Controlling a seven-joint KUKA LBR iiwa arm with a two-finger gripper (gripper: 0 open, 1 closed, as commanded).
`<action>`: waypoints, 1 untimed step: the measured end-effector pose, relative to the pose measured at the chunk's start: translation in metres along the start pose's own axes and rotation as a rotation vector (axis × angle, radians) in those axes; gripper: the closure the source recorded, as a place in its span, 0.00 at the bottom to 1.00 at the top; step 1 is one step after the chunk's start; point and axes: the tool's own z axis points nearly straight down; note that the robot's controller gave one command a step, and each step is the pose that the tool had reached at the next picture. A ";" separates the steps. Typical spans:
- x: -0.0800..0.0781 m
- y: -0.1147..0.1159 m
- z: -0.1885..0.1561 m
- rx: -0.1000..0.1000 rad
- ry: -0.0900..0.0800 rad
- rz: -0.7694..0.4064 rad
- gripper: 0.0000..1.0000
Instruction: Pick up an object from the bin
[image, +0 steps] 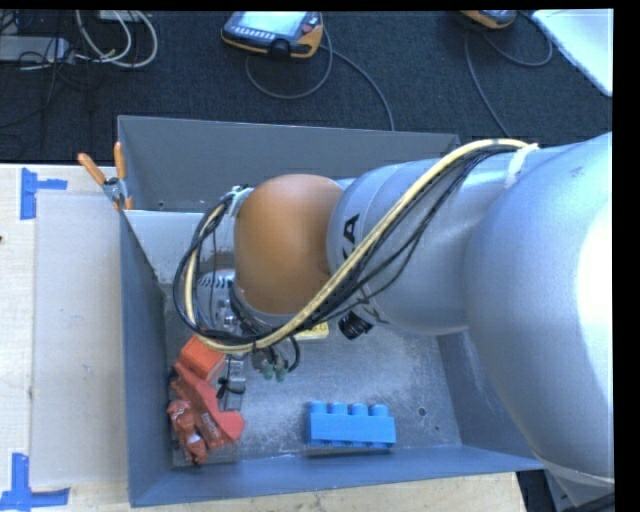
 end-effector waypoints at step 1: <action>-0.056 0.024 0.028 -0.004 -0.010 -0.089 0.00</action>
Offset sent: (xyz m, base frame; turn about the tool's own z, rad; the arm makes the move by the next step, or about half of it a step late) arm 0.0659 0.0155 -0.0841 0.1349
